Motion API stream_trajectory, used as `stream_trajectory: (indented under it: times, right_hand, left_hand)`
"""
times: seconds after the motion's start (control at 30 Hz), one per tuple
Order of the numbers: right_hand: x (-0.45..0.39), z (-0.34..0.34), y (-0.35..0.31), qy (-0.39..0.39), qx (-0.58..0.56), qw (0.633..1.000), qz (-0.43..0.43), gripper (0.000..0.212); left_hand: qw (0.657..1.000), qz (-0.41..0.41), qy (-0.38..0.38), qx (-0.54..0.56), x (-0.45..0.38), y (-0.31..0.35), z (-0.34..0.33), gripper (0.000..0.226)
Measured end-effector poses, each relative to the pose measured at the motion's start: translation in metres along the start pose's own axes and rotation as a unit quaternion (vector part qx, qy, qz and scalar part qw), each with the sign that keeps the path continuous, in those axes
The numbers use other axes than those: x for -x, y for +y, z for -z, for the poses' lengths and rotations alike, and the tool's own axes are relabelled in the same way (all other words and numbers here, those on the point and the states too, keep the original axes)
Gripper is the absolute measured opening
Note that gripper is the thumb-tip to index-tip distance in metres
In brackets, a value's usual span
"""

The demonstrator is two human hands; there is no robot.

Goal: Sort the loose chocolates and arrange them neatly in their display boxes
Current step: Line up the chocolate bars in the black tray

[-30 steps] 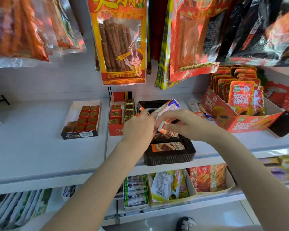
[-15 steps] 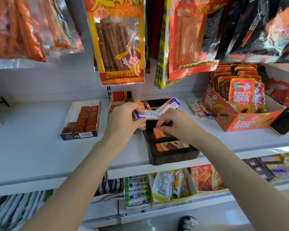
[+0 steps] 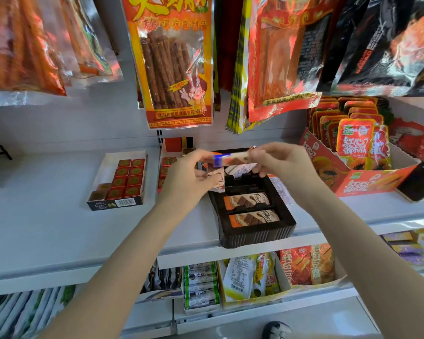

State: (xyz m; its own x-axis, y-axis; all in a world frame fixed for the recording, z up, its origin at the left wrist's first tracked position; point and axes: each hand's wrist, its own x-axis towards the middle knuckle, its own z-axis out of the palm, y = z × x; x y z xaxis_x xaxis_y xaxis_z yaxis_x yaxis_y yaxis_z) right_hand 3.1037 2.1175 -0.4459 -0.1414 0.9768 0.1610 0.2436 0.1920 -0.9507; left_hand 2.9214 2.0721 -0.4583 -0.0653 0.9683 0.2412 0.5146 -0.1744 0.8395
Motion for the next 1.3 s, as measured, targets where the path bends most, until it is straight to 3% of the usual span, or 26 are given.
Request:
stream_trajectory:
  times: [0.1,0.27,0.37,0.5,0.63,0.73,0.8,0.83,0.9,0.93,1.03,1.1,1.17,1.3]
  right_hand:
    - [-0.012,0.021,0.011,0.13,0.029,0.99,-0.039,0.022]
    - [-0.016,0.04,0.039,0.189,0.099,0.97,-0.118,0.019]
    - [-0.011,0.042,0.045,0.153,0.177,0.964,-0.131,0.015]
    - [-0.008,0.04,0.051,0.052,0.306,0.934,-0.176,0.027]
    - [-0.004,0.045,0.051,0.013,0.382,0.904,-0.19,0.018]
    - [-0.003,0.045,0.045,0.022,0.444,0.889,-0.112,0.026]
    - [-0.001,0.04,0.033,0.012,0.334,0.941,-0.05,0.03]
    - [0.001,0.036,0.024,-0.034,0.239,0.969,-0.054,0.03]
    - [0.006,0.025,0.012,-0.135,0.101,0.982,-0.084,0.031]
    - [0.006,0.021,0.01,-0.147,0.061,0.983,-0.09,0.028]
    - [-0.002,0.017,0.008,-0.049,-0.088,0.991,-0.09,0.016]
    - [-0.008,0.021,0.008,-0.023,-0.126,0.989,-0.077,0.012]
    - [-0.008,0.021,0.009,-0.059,-0.055,0.996,-0.043,0.013]
    - [-0.001,0.004,0.008,-0.182,0.138,0.973,0.041,0.017]
  left_hand:
    - [1.0,-0.013,0.001,-0.016,0.001,-0.003,-0.001,0.043]
    - [0.999,-0.01,-0.021,-0.023,0.0,-0.006,0.0,0.036]
    - [0.999,-0.021,-0.034,-0.022,-0.002,-0.008,-0.008,0.03]
    - [0.999,-0.022,-0.045,-0.007,-0.005,-0.008,-0.019,0.029]
    - [0.999,-0.002,-0.041,0.018,-0.008,-0.007,-0.025,0.023]
    - [0.998,0.017,-0.028,0.053,-0.009,-0.005,-0.03,0.019]
    - [0.993,0.046,-0.009,0.109,-0.01,-0.003,-0.034,0.02]
    - [0.988,0.063,0.005,0.14,-0.01,-0.001,-0.036,0.02]
    - [0.981,0.077,0.027,0.176,-0.011,0.002,-0.039,0.017]
    - [0.983,0.065,0.031,0.168,-0.011,0.003,-0.039,0.014]
    - [0.999,-0.034,0.0,0.004,-0.006,-0.001,-0.032,0.012]
    - [0.975,-0.101,-0.046,-0.194,0.001,-0.008,-0.027,0.018]
    - [0.94,-0.109,-0.1,-0.306,0.008,-0.016,-0.023,0.029]
    - [0.927,-0.099,-0.142,-0.332,0.017,-0.019,-0.016,0.041]
